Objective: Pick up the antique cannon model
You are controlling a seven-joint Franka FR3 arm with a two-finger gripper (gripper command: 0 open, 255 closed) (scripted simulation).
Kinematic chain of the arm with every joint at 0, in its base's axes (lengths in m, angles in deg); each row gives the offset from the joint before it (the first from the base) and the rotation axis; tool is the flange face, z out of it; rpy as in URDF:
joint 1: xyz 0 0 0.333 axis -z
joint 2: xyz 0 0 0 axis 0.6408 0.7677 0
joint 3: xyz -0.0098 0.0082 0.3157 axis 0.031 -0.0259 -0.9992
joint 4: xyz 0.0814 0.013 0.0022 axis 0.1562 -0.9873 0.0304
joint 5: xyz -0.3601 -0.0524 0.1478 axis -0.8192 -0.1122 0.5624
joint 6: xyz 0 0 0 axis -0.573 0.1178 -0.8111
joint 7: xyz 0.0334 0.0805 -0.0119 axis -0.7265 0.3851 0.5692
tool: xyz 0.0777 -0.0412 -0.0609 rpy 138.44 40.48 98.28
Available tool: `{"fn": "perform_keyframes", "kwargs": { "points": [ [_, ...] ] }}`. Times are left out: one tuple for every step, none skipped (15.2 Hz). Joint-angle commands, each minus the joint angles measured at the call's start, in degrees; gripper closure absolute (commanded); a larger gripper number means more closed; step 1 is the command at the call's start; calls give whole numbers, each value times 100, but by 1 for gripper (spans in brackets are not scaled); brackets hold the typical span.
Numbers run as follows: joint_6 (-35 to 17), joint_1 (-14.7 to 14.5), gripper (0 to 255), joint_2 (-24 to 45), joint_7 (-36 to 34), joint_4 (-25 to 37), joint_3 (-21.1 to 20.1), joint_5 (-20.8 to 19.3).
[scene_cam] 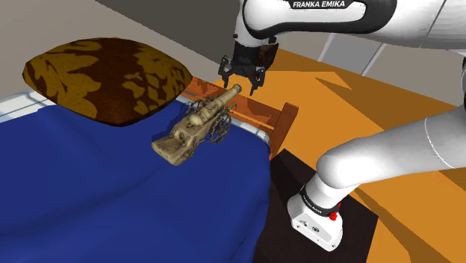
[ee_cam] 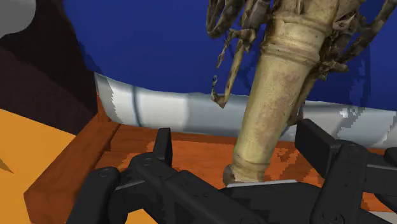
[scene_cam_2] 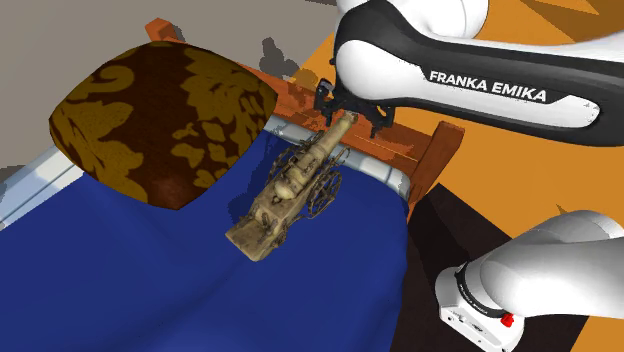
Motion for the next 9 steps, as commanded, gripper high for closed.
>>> {"fn": "perform_keyframes", "kwargs": {
  "points": [
    [-190, 386, 0, 351, -1258, 297, -327, -150],
    [-250, 528, 0, 475, -1683, 394, -436, -228],
    [-328, 523, 0, 482, -1688, 322, -445, -225],
    [-406, 519, 0, 490, -1694, 252, -455, -223],
    [-484, 516, 0, 500, -1699, 183, -466, -220],
    [-562, 514, 0, 510, -1705, 115, -478, -218],
    [-640, 512, 0, 522, -1711, 48, -490, -216],
    [-719, 511, 0, 536, -1717, -17, -502, -215],
    [-798, 510, 0, 551, -1724, -82, -515, -214]
  ]
}}
